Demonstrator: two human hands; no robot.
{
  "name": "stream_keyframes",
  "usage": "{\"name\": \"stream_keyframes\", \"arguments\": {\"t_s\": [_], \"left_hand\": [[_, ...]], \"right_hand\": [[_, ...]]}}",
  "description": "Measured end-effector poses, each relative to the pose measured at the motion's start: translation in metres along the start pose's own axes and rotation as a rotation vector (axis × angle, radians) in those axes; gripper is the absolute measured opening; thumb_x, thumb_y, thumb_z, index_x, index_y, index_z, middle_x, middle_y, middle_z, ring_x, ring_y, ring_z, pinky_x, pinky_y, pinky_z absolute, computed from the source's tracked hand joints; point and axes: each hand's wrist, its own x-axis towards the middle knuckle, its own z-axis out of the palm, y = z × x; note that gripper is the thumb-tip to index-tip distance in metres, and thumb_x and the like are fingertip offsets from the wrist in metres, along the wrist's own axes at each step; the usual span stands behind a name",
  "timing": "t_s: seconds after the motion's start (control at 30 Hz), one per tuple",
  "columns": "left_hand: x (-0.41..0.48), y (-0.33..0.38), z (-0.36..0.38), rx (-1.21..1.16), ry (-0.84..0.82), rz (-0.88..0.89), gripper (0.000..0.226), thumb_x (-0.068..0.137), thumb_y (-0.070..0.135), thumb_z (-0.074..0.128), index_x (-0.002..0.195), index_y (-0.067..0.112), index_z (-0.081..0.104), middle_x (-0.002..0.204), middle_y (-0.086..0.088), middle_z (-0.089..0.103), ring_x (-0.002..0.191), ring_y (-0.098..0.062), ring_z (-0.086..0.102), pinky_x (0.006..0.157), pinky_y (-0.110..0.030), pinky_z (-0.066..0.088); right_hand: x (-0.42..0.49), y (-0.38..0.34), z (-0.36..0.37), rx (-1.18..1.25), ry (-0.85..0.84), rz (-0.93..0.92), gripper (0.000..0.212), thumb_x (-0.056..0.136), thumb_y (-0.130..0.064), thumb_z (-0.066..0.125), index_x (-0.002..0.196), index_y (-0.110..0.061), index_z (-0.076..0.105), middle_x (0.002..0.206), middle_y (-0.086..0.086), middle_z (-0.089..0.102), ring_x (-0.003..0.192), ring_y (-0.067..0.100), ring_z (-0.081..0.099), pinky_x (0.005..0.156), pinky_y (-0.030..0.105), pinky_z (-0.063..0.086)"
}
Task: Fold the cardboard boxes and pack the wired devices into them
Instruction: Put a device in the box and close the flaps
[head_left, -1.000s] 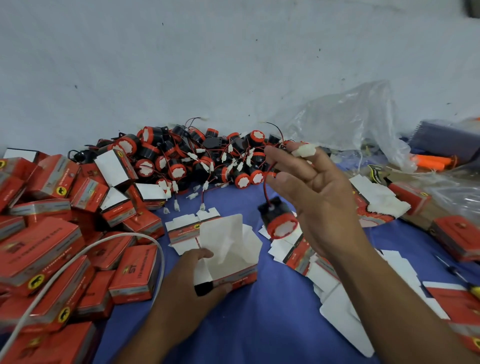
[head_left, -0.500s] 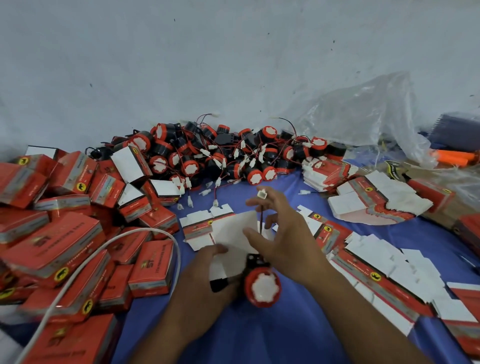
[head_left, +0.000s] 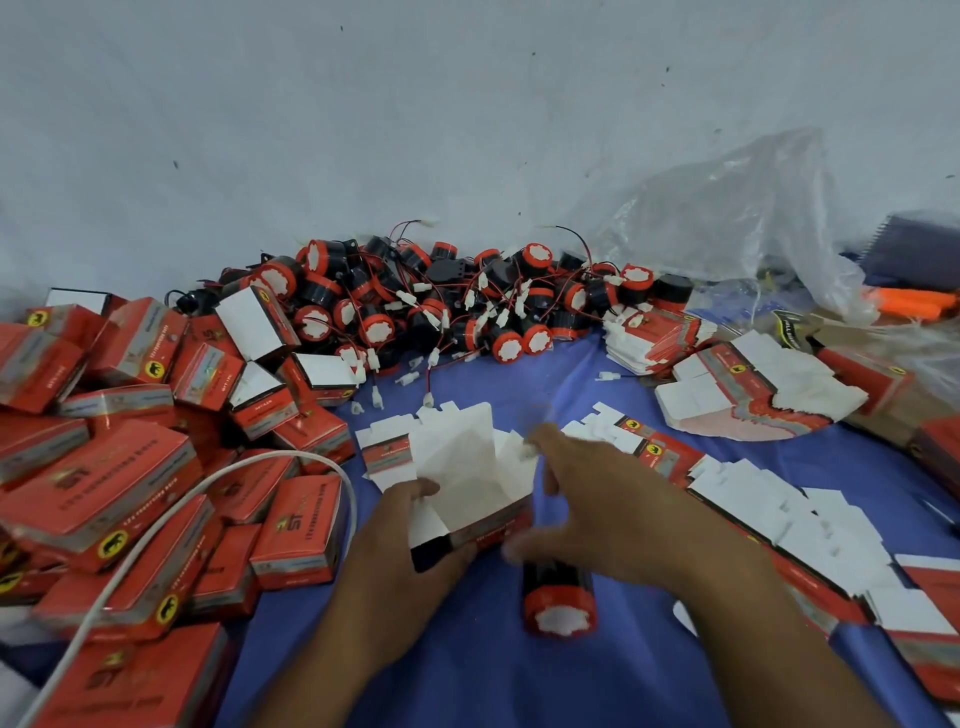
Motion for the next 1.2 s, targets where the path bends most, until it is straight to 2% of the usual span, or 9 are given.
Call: {"name": "stream_keyframes", "arguments": {"t_s": [0.23,0.3,0.4,0.5,0.57,0.67,0.83,1.07,1.2], "left_hand": [[0.001,0.0,-0.001,0.002,-0.027,-0.028,0.059,0.08,0.04,0.078,0.128,0.034,0.045,0.125,0.02,0.049,0.113,-0.001,0.044,0.097,-0.018,0.037],[0.001,0.0,0.0,0.005,-0.023,-0.015,0.058,0.079,0.04,0.079,0.127,0.035,0.046,0.121,0.022,0.051,0.111,0.0,0.045,0.094,-0.012,0.036],[0.0,-0.002,0.003,0.0,-0.024,0.024,0.054,0.076,0.038,0.081,0.116,0.044,0.046,0.113,0.031,0.051,0.1,0.009,0.047,0.083,0.001,0.033],[-0.001,-0.003,0.006,0.01,-0.063,0.057,0.056,0.074,0.04,0.081,0.112,0.053,0.043,0.114,0.033,0.052,0.103,0.011,0.049,0.083,-0.002,0.037],[-0.001,-0.003,0.008,0.012,-0.07,0.079,0.061,0.073,0.042,0.081,0.114,0.06,0.041,0.116,0.033,0.054,0.107,0.012,0.051,0.085,-0.004,0.038],[-0.001,-0.003,0.008,0.007,-0.084,0.118,0.065,0.072,0.048,0.08,0.12,0.065,0.039,0.12,0.037,0.054,0.111,0.013,0.051,0.086,-0.003,0.038],[0.0,-0.002,0.011,-0.076,-0.103,0.125,0.063,0.066,0.058,0.077,0.121,0.057,0.046,0.118,0.031,0.059,0.108,0.005,0.058,0.087,-0.009,0.045],[-0.001,-0.003,0.011,-0.066,-0.08,0.124,0.063,0.067,0.062,0.069,0.124,0.048,0.046,0.119,0.029,0.058,0.11,0.008,0.055,0.09,-0.015,0.048],[-0.002,0.002,0.01,-0.108,-0.092,0.163,0.06,0.075,0.059,0.068,0.127,0.058,0.038,0.127,0.035,0.052,0.119,0.009,0.05,0.092,-0.01,0.043]], "right_hand": [[-0.029,0.002,-0.007,0.082,-0.53,-0.078,0.073,0.065,-0.064,0.082,0.122,-0.056,0.038,0.108,-0.019,0.062,0.09,0.003,0.061,0.079,0.03,0.053],[-0.028,0.004,-0.008,0.174,-0.437,-0.137,0.064,0.07,-0.058,0.082,0.122,-0.051,0.046,0.104,-0.017,0.067,0.089,0.004,0.064,0.08,0.032,0.055],[-0.017,0.002,-0.005,0.634,-0.141,-0.103,0.037,0.082,-0.048,0.078,0.112,-0.04,0.058,0.099,-0.003,0.071,0.078,0.019,0.072,0.068,0.041,0.061],[-0.004,-0.005,0.007,0.844,0.127,-0.049,0.039,0.092,-0.057,0.057,0.129,-0.049,0.049,0.1,-0.003,0.072,0.071,0.009,0.07,0.059,0.024,0.054],[0.0,-0.009,0.018,0.777,0.188,-0.062,0.041,0.097,-0.054,0.049,0.135,-0.059,0.036,0.103,-0.007,0.072,0.082,0.007,0.07,0.07,0.029,0.056],[0.004,-0.011,0.03,0.715,0.182,-0.058,0.047,0.101,-0.045,0.047,0.143,-0.043,0.025,0.099,0.0,0.074,0.086,0.016,0.07,0.081,0.043,0.056],[0.008,-0.018,0.038,0.483,0.288,-0.053,0.064,0.099,-0.048,0.054,0.15,-0.039,0.016,0.067,-0.002,0.067,0.062,0.011,0.061,0.062,0.032,0.049],[0.02,-0.015,0.035,0.227,0.271,0.082,0.064,0.105,-0.038,0.044,0.156,-0.04,0.006,0.088,0.01,0.069,0.083,0.03,0.064,0.077,0.045,0.053],[0.025,-0.007,0.039,0.057,0.214,0.118,0.082,0.098,-0.018,0.052,0.155,-0.04,-0.004,0.082,0.003,0.063,0.079,0.028,0.063,0.067,0.039,0.052]]}}
